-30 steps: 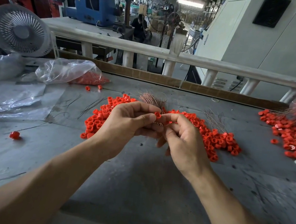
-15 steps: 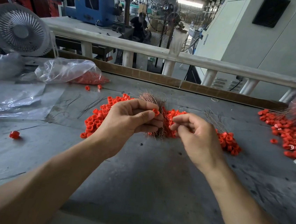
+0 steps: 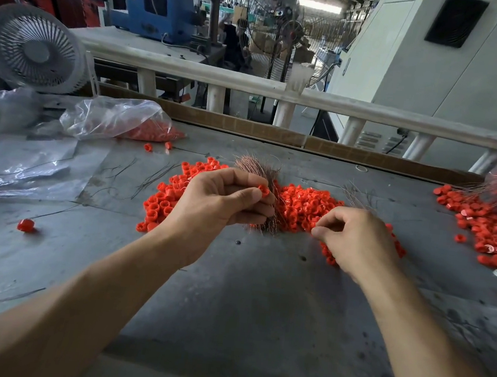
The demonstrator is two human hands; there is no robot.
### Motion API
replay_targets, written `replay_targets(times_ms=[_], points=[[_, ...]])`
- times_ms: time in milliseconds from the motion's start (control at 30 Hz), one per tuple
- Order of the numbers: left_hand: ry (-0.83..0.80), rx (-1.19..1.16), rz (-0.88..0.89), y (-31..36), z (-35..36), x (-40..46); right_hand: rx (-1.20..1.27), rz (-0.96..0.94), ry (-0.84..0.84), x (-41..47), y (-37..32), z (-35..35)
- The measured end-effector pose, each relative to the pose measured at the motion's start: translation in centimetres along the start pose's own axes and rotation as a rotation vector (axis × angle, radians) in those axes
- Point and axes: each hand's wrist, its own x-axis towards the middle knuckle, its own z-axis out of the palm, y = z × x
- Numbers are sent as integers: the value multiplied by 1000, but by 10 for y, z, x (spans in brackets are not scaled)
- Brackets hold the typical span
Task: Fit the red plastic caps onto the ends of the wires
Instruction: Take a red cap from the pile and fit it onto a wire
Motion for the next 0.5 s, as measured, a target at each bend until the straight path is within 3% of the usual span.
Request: replay_targets(times_ms=[167, 367, 500], points=[[-2, 13, -2, 0, 0, 0, -109, -30, -57, 0, -2, 1], [13, 45, -7, 1, 1, -1, -201, -86, 18, -2, -8, 3], [23, 70, -12, 1, 2, -2, -95, -118, 80, -1, -10, 5]])
